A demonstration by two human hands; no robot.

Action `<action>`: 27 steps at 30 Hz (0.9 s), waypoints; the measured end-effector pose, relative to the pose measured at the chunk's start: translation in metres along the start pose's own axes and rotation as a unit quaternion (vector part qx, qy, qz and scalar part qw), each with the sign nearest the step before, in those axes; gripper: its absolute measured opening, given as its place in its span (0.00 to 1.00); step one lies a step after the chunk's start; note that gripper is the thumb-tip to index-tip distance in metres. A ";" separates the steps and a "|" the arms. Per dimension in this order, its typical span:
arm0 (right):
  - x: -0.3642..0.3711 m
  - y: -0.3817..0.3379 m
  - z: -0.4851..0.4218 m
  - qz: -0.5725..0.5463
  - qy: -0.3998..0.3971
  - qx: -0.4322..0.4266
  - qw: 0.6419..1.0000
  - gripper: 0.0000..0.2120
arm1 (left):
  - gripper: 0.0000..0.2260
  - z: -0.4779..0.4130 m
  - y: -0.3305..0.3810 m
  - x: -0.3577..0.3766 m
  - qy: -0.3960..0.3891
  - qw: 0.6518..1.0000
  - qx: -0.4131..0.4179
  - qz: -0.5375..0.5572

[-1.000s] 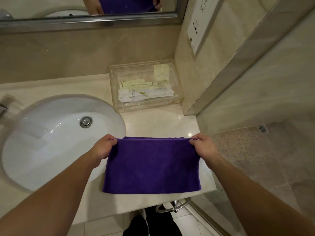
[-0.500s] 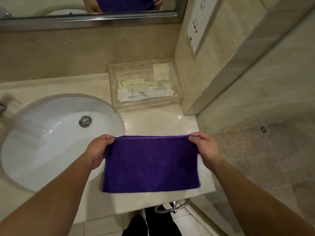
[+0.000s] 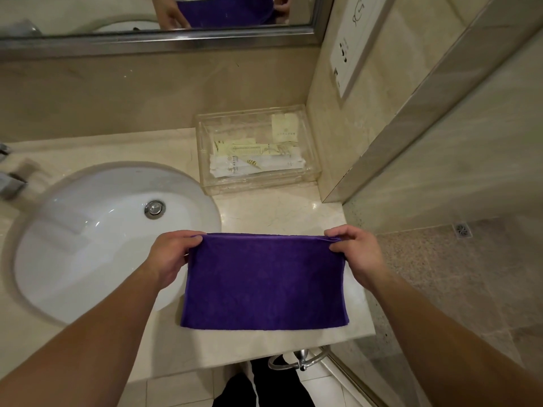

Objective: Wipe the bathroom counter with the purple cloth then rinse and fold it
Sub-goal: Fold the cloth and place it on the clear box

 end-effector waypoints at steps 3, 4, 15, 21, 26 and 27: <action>0.003 -0.005 -0.001 0.014 0.002 -0.013 1.000 0.21 | 0.08 0.002 0.005 -0.003 0.007 1.000 0.011 -0.028; 0.003 -0.005 -0.002 0.028 0.009 -0.015 0.999 0.22 | 0.08 0.002 0.007 -0.003 0.011 0.999 0.019 -0.041; -0.005 -0.022 -0.016 0.364 0.013 0.015 0.931 0.16 | 0.12 0.013 0.033 -0.005 0.057 0.961 0.093 -0.255; 0.000 -0.048 -0.015 0.429 0.020 0.007 0.903 0.14 | 0.08 0.022 0.040 -0.002 0.029 0.906 0.051 -0.419; 0.041 -0.105 -0.022 0.615 0.022 -0.085 0.784 0.12 | 0.08 0.034 0.027 -0.011 0.023 0.930 0.000 -0.367; 0.057 -0.111 -0.024 0.668 0.010 -0.112 0.736 0.12 | 0.08 0.037 0.021 -0.013 0.027 0.938 -0.010 -0.347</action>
Point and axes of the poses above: each hand's wrist, its own z-axis away from the middle knuckle, its own x-axis out of the palm, y = z × x, the point moved 7 cm from there along -z, towards the middle knuckle, and after that the axes turned 8 degrees about -y, right-handed, at the moved point
